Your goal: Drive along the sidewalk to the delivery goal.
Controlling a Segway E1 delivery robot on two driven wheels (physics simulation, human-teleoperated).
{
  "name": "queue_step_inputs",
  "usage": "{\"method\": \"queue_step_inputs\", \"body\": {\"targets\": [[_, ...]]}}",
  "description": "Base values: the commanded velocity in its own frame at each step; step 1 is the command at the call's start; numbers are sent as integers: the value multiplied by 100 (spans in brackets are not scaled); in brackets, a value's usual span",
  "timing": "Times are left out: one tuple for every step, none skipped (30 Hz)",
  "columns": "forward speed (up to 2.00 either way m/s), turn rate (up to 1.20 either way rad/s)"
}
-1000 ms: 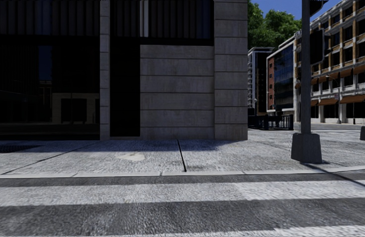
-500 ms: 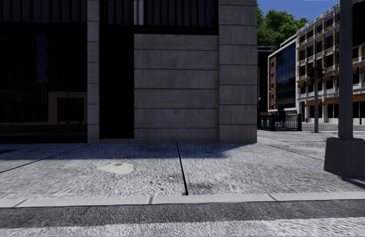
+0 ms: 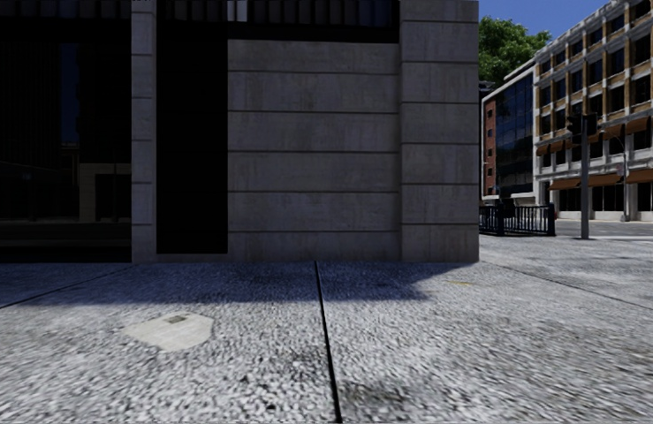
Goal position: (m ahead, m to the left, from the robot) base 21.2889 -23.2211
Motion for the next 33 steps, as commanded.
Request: {"method": "queue_step_inputs", "body": {"targets": [[146,0],[146,0],[146,0],[146,0],[146,0],[146,0],[146,0],[146,0],[146,0],[146,-18],[146,-34],[146,-34],[146,-39],[146,-41],[146,-41],[146,-41],[146,-41],[146,-41],[146,-41],[146,-41],[146,-41],[146,-41],[146,-41],[146,-41],[146,-41],[146,-41],[146,-41],[146,-44],[146,-68],[146,-68],[146,-89],[146,-97],[146,-98]]}}
